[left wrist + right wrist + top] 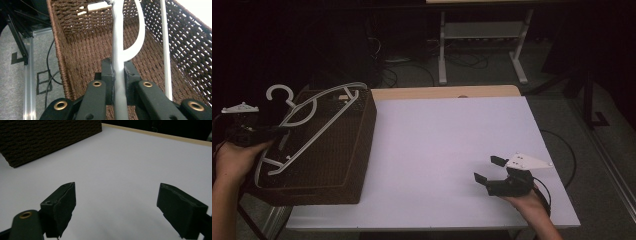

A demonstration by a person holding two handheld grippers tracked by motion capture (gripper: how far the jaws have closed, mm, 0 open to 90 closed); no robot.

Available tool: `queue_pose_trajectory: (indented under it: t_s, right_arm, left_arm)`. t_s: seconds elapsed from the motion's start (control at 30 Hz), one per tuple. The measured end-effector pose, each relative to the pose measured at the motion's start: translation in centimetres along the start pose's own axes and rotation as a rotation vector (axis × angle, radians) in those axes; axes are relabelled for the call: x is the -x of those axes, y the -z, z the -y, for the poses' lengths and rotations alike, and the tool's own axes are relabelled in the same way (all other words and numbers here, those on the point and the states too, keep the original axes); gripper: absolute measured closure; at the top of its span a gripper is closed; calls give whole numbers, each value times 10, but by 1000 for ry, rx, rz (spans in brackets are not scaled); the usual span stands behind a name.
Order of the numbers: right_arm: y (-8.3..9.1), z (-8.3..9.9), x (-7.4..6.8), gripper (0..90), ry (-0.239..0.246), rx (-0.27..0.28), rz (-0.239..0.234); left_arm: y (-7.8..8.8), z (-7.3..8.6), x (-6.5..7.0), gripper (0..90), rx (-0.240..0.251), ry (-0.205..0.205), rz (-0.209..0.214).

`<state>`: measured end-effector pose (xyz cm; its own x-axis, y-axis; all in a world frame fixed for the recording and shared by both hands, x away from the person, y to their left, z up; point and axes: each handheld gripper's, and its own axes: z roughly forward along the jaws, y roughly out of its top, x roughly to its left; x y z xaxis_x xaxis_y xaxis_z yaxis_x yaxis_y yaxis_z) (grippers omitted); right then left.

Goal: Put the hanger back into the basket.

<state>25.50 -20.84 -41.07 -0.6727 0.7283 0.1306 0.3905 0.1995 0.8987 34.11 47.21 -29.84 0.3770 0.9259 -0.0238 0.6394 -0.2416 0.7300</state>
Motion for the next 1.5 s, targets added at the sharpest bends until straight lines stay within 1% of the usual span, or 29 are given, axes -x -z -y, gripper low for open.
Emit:
queue_pose_trajectory:
  t_s: [0.17, 0.23, 0.3, 0.37, 0.43, 0.6, 0.67, 0.7, 0.73, 0.8, 0.9, 0.97, 1.1, 1.17, 1.2, 1.27, 1.4, 1.43, 1.47, 1.5]
  right_arm:
    - [0, 0, 1, 149, 0, 0, 1]
    - [0, 0, 1, 149, 0, -1, 2]
    - [1, 0, 1, 149, 1, -1, 1]
    - [0, 0, 1, 149, 1, -1, 1]
    - [1, 0, 1, 149, 1, 0, 2]
    - [1, 0, 1, 149, 1, 0, 2]
    - [1, 0, 0, 149, 1, 0, 2]
    - [1, 0, 0, 149, 0, -1, 2]
    - [1, 0, 0, 149, -1, -1, 1]
    - [1, 0, 0, 149, 0, 1, 2]
    - [1, 0, 0, 149, 1, 1, 2]
    - [1, 0, 0, 149, 5, 4, 3]
    - [0, -1, 0, 149, 6, 4, 2]
    - [0, -1, 0, 149, 5, 2, 2]
    - [0, -2, 0, 149, 5, 2, 2]
    - [1, -2, 0, 149, 6, 6, 3]
    - [1, -6, 1, 147, 14, 18, 2]
    - [2, -6, 1, 145, 8, 18, 2]
    - [2, -7, 1, 145, 3, 18, 1]
    - [2, -8, 2, 144, 11, 23, 0]
  left_arm:
    - [-6, 1, -1, 821, -24, -12, -10]
    - [-8, 2, -1, 821, -26, -5, -9]
    - [-10, 3, -2, 821, -41, -9, -18]
    - [-12, 3, -3, 820, -49, -5, -19]
    - [-14, 3, -3, 820, -54, -8, -10]
    - [-19, 6, -2, 818, -72, -15, -15]
    - [-21, 8, -3, 814, -81, -18, -10]
    - [-23, 9, -3, 811, -81, -14, -5]
    - [-23, 10, -3, 803, -77, -8, 0]
    - [-22, 12, -5, 754, -54, 18, 8]
    - [-18, 12, -7, 718, -31, 33, 12]
    - [-16, 12, -8, 663, -19, 39, 16]
    - [-13, 12, -6, 555, 7, 57, 52]
    - [-12, 10, -4, 506, 30, 65, 74]
    - [-11, 10, -2, 481, 47, 77, 87]
    - [-10, 8, 1, 436, 69, 88, 113]
    - [-8, 3, 11, 358, 111, 85, 139]
    - [-7, 2, 13, 348, 120, 84, 147]
    - [-7, 1, 16, 331, 130, 83, 159]
    - [-6, 0, 19, 306, 140, 84, 169]
